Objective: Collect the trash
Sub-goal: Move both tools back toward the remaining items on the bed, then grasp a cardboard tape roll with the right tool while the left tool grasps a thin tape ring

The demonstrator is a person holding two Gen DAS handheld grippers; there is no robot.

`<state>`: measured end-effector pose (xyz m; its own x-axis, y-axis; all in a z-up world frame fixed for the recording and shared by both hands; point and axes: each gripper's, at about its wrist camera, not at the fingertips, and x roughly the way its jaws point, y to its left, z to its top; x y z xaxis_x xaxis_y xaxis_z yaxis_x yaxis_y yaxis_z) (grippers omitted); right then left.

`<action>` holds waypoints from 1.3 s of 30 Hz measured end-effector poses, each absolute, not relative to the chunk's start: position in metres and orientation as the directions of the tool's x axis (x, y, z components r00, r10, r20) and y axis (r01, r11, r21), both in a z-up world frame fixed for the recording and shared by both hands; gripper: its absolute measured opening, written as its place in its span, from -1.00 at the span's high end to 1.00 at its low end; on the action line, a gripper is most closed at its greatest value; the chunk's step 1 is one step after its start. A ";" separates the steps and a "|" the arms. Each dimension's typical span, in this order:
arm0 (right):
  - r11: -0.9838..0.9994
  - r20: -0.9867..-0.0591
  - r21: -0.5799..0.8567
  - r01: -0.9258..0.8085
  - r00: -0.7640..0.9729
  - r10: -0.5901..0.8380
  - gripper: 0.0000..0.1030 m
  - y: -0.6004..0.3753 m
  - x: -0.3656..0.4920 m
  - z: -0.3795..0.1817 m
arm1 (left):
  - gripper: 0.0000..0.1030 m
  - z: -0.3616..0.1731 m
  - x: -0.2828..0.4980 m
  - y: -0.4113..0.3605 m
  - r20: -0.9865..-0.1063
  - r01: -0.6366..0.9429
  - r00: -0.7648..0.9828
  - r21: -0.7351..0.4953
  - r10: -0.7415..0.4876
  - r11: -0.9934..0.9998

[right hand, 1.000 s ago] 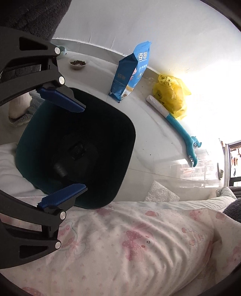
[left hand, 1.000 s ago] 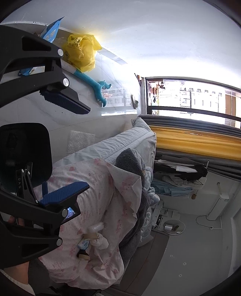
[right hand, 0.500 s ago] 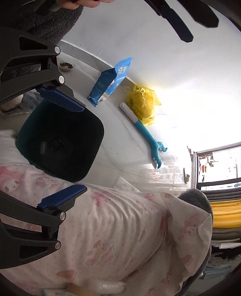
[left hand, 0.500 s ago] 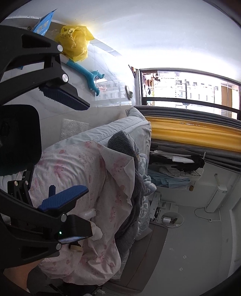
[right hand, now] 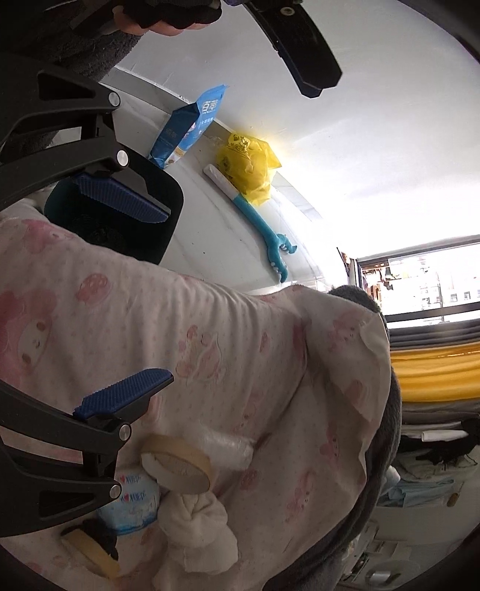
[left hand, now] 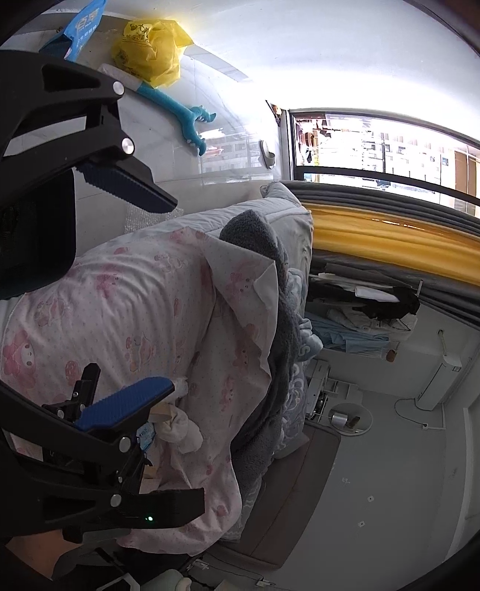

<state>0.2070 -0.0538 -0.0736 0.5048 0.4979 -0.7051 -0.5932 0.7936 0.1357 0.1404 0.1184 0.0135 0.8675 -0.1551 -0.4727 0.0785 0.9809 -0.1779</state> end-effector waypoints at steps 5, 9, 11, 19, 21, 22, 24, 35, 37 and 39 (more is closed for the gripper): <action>0.818 -0.689 0.096 -0.568 0.555 0.467 -0.62 -0.082 0.213 -0.068 | -0.79 0.003 0.155 0.098 -0.489 0.106 0.852 -0.189 -0.187 0.976; 0.838 -0.683 0.083 -0.540 0.581 0.442 -0.62 -0.108 0.220 -0.072 | -0.79 -0.005 0.165 0.084 -0.503 0.128 0.838 -0.191 -0.209 0.973; 0.849 -0.679 0.071 -0.524 0.597 0.426 -0.62 -0.121 0.222 -0.072 | -0.79 -0.009 0.170 0.076 -0.511 0.137 0.832 -0.191 -0.217 0.972; 0.879 -0.639 0.059 -0.473 0.659 0.397 -0.64 -0.168 0.228 -0.067 | -0.79 -0.029 0.191 0.051 -0.544 0.171 0.788 -0.258 -0.289 0.951; 0.888 -0.636 0.064 -0.456 0.667 0.388 -0.64 -0.181 0.230 -0.068 | -0.79 -0.034 0.196 0.045 -0.550 0.177 0.777 -0.275 -0.306 0.945; 0.892 -0.635 0.066 -0.447 0.671 0.383 -0.64 -0.186 0.231 -0.069 | -0.79 -0.036 0.198 0.043 -0.553 0.179 0.773 -0.281 -0.311 0.943; 0.900 -0.635 0.073 -0.430 0.676 0.375 -0.65 -0.196 0.233 -0.071 | -0.79 -0.040 0.202 0.037 -0.556 0.183 0.767 -0.289 -0.321 0.940; 0.918 -0.656 0.127 -0.376 0.662 0.362 -0.65 -0.240 0.240 -0.090 | -0.77 -0.054 0.220 -0.003 -0.575 0.230 0.733 -0.295 -0.365 0.927; 0.916 -0.660 0.154 -0.369 0.652 0.374 -0.65 -0.246 0.242 -0.095 | -0.76 -0.057 0.223 -0.010 -0.580 0.238 0.726 -0.293 -0.370 0.926; 0.913 -0.658 0.176 -0.369 0.645 0.387 -0.65 -0.249 0.243 -0.097 | -0.75 -0.060 0.226 -0.016 -0.585 0.244 0.720 -0.290 -0.373 0.925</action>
